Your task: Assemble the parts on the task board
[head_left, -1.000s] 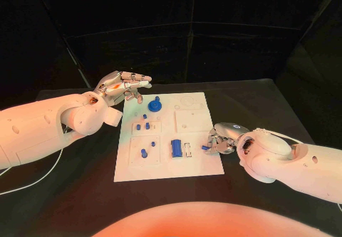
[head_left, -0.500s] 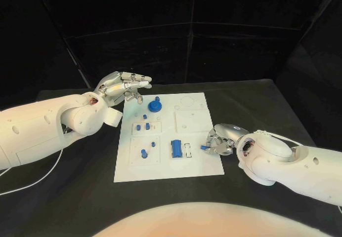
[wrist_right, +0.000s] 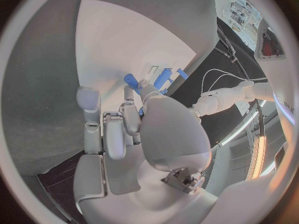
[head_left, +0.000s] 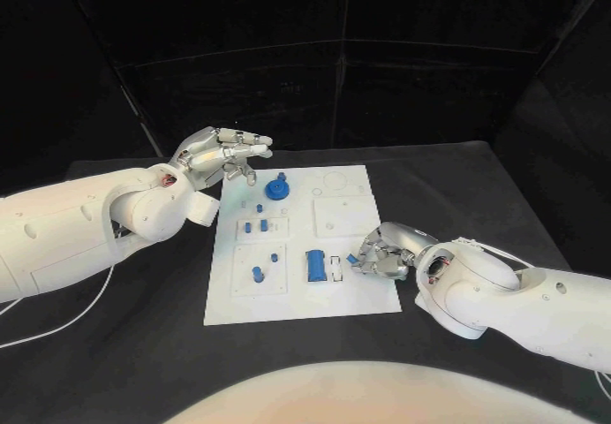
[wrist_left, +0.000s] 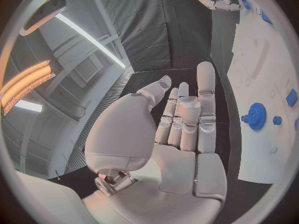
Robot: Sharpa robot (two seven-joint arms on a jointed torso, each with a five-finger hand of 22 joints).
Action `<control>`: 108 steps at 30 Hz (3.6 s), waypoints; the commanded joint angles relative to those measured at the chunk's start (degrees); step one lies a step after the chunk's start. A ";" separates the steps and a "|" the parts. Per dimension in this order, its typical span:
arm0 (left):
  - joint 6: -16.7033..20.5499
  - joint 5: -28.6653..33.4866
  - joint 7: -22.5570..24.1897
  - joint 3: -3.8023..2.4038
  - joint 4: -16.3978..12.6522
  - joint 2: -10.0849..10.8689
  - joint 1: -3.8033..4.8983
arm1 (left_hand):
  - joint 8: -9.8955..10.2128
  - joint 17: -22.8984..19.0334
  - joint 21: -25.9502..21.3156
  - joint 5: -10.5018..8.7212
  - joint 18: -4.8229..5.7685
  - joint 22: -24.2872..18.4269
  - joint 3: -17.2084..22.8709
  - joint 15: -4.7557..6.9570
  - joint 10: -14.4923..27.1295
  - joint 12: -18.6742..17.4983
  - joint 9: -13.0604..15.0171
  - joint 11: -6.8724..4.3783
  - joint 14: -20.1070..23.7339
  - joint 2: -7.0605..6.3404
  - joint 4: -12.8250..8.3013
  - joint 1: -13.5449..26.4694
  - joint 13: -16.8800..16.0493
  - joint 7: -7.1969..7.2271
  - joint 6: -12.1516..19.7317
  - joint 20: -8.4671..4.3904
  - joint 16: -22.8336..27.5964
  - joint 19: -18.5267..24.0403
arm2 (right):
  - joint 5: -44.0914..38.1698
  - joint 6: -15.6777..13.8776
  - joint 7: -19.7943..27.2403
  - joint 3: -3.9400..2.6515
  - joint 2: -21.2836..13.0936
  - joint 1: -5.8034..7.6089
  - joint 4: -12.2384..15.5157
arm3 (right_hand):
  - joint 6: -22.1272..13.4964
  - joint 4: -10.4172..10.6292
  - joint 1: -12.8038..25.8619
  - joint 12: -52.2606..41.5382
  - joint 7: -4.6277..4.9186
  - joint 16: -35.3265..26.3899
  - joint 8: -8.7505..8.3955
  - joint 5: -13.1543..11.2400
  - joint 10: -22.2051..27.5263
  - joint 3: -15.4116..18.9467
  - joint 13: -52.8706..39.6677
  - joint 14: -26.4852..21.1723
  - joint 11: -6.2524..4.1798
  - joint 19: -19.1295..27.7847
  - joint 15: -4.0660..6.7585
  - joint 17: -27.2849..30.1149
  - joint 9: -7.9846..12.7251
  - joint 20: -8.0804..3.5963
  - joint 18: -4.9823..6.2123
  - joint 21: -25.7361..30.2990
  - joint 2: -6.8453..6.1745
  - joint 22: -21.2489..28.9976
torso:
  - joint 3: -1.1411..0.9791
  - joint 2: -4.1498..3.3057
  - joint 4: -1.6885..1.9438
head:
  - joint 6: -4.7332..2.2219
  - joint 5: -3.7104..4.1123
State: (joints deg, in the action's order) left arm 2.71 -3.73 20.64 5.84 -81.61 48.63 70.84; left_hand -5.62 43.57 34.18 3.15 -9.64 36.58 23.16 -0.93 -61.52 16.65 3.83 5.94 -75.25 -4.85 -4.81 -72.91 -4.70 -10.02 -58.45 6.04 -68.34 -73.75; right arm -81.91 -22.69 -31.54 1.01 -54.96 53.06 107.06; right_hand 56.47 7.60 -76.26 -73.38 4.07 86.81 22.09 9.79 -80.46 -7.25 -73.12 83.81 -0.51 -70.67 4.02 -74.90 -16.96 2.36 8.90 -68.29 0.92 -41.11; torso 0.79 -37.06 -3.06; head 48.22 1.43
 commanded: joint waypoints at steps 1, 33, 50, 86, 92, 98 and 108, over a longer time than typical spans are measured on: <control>-0.71 -0.10 0.23 -0.02 -0.06 -0.09 0.06 | -0.07 0.02 -0.30 -0.15 -0.75 -0.09 -0.42 0.11 0.44 0.19 0.06 -0.12 0.34 0.30 -0.06 0.20 -0.09 0.02 0.52 0.27 -0.37 0.09 | 3.55 -2.86 1.15 -0.01 0.61 0.07 -0.01 | 0.47 0.42 0.90 -0.19 0.11 0.36 -0.09 0.15 -0.24 -0.55 -0.18 4.92 0.20 -0.48 0.04 -8.61 0.04 -0.12 -0.78 -0.21 -0.50 -0.10 | 0.01 -0.03 0.06 | 0.00 -0.08; -1.11 -0.33 -0.13 -0.02 -0.22 -0.10 0.08 | -0.15 -0.02 -0.32 -0.15 -0.76 -0.12 -0.49 0.10 0.62 0.36 0.07 -0.09 0.38 0.51 0.02 0.17 -0.10 -0.01 0.59 0.28 -0.43 0.10 | 10.15 2.49 -0.18 -0.02 5.16 0.08 -3.27 | 1.33 4.85 7.63 -0.31 0.22 0.42 -0.70 11.68 -0.57 3.09 -0.51 4.94 0.35 -0.52 -0.06 -8.80 -1.55 -0.06 -0.77 -0.10 -3.77 -0.05 | 0.00 -0.01 -0.09 | 0.49 -0.79; -1.14 -0.44 -0.17 -0.02 -0.29 0.10 0.09 | -0.17 -0.01 -0.33 -0.15 -0.76 -0.13 -0.52 0.08 0.77 0.40 0.06 -0.06 0.38 0.66 0.14 0.24 -0.09 -0.03 0.66 0.30 -0.47 0.10 | 10.76 -0.78 1.77 -0.02 5.54 0.08 -3.30 | 1.47 5.78 8.31 -0.40 0.18 0.44 -0.77 11.28 -0.65 4.80 -0.63 4.95 0.33 -0.57 -0.07 -8.85 -1.88 -0.05 -0.78 -0.12 -3.60 -0.13 | -0.01 -0.01 -0.08 | 0.50 -0.83; -1.27 -0.44 -0.39 -0.03 -0.37 0.27 0.10 | -0.17 -0.01 -0.33 -0.15 -0.76 -0.13 -0.52 0.08 0.77 0.40 0.06 -0.06 0.38 0.66 0.14 0.24 -0.09 -0.03 0.66 0.30 -0.47 0.10 | 8.83 1.39 2.94 -0.02 3.33 0.08 -1.80 | 1.34 4.86 4.69 -0.26 0.08 0.40 -1.06 2.24 -0.61 14.28 -0.77 4.96 0.26 -0.45 0.00 -8.89 -4.02 -0.11 -0.76 0.02 -2.82 -0.12 | -0.04 0.03 -0.10 | 0.01 -0.57; -1.30 -0.44 -0.38 -0.03 -0.30 0.24 0.09 | -0.17 -0.01 -0.33 -0.15 -0.76 -0.13 -0.52 0.08 0.77 0.40 0.06 -0.06 0.38 0.66 0.14 0.24 -0.09 -0.03 0.66 0.30 -0.47 0.10 | 8.35 2.71 3.45 -0.01 2.93 0.07 -1.40 | 1.38 3.27 2.47 -0.30 0.15 0.42 -1.17 2.19 -0.63 14.74 -0.87 4.97 0.31 -0.49 -0.05 -8.96 -4.22 -0.06 -0.79 -0.03 -2.66 -0.33 | -0.01 0.04 -0.09 | 0.02 -0.45; -1.33 -0.44 -0.40 -0.02 -0.25 0.11 0.09 | -0.17 -0.01 -0.33 -0.15 -0.76 -0.13 -0.52 0.08 0.77 0.40 0.06 -0.06 0.38 0.66 0.14 0.24 -0.09 -0.03 0.66 0.30 -0.47 0.10 | 8.22 2.47 3.55 -0.01 3.02 0.07 -1.75 | 1.42 3.18 2.31 -0.36 0.16 0.43 -1.17 2.30 -0.67 14.76 -0.93 4.98 0.32 -0.55 -0.05 -8.98 -4.25 -0.05 -0.82 -0.09 -2.42 -0.48 | -0.03 -0.05 0.00 | 0.06 -0.45; -1.36 -0.45 -0.44 -0.02 -0.23 0.05 0.09 | -0.17 -0.01 -0.33 -0.15 -0.76 -0.13 -0.52 0.08 0.77 0.40 0.06 -0.06 0.38 0.66 0.14 0.24 -0.09 -0.03 0.66 0.30 -0.47 0.10 | 8.14 2.47 2.95 -0.01 3.59 0.07 -2.76 | 1.62 3.37 2.43 -0.24 0.14 0.47 -1.19 2.61 -0.64 14.93 -0.82 4.99 0.30 -0.62 -0.05 -9.07 -4.34 -0.04 -0.83 -0.17 -1.34 -0.62 | -0.02 -0.09 -0.03 | 0.24 -0.66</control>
State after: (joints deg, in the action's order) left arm 2.09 -4.02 20.02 5.84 -81.80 48.75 70.85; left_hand -5.62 43.58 34.18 3.15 -9.64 36.52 22.84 -0.93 -61.10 16.65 3.83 5.94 -75.25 -4.58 -4.82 -72.63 -4.72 -10.02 -58.04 6.04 -68.55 -73.75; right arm -73.32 -20.65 -28.78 1.01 -51.44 53.08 104.38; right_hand 57.81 11.09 -73.90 -73.66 4.01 87.02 21.28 12.18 -81.06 7.51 -74.00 83.83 -0.30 -70.88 3.99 -74.91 -21.25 2.16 8.90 -68.28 -0.99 -41.66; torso 0.76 -37.12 -3.10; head 48.43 0.86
